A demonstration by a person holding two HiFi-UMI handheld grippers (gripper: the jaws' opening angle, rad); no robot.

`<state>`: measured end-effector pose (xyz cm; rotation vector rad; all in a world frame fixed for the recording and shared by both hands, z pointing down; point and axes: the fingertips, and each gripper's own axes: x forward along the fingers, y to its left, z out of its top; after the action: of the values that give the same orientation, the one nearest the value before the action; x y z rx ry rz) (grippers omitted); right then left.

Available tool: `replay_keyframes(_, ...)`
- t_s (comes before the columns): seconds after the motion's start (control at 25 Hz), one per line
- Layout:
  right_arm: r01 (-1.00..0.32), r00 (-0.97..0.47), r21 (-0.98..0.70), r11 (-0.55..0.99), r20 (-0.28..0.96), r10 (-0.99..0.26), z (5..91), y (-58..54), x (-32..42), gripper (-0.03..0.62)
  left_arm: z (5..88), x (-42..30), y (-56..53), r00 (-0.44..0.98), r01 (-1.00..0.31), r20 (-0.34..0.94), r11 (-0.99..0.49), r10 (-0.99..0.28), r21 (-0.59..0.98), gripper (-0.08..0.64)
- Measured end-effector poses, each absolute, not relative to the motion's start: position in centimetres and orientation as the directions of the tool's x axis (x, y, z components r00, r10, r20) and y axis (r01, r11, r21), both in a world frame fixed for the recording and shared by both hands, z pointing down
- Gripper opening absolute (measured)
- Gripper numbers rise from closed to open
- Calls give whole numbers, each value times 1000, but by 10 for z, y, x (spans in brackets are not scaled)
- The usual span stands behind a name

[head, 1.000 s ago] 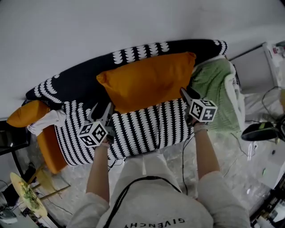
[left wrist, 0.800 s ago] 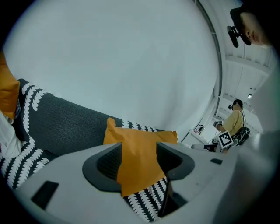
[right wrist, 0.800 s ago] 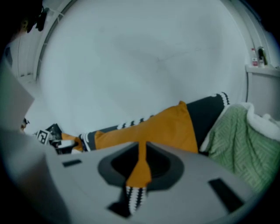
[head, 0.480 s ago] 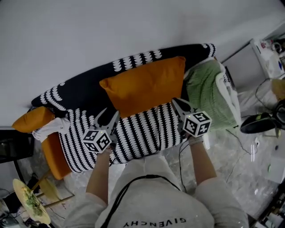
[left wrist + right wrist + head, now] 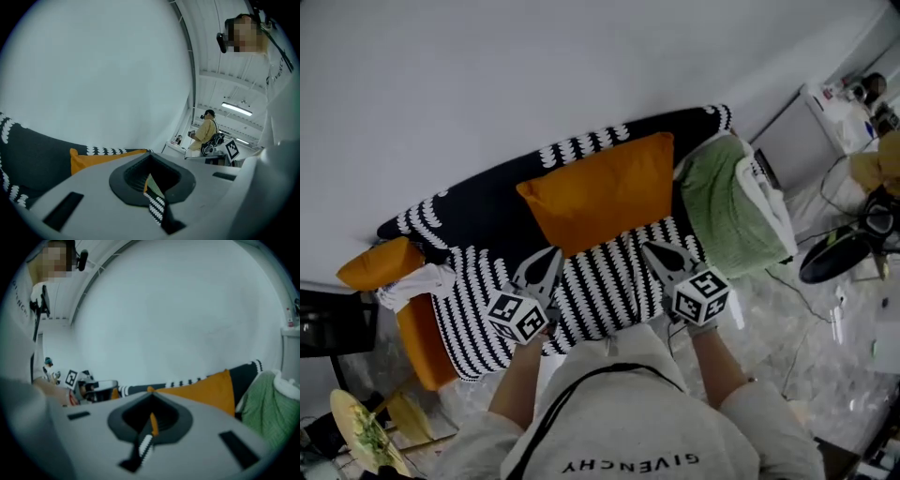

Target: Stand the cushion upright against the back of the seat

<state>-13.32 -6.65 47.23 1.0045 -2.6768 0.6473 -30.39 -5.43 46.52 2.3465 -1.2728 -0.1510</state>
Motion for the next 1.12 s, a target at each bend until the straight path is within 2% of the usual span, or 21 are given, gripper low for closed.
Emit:
replay_keyframes(0.2,-633,-773,-312,708,309,-555,448,-43,-142,17,443,-286,-28,583,-748,73,-500,-809,437,23)
replay_keyframes(0.48,-567,-821,-318,760,294,-490,440,-4,-136,17,430,-275,12,502,-776,41,-429,-864,462,23)
replay_keyframes(1.12,-523,-849,-322,789,271,-453,436,82,-60,17,435,-202,115,467,-786,62,-382,-882,486,23)
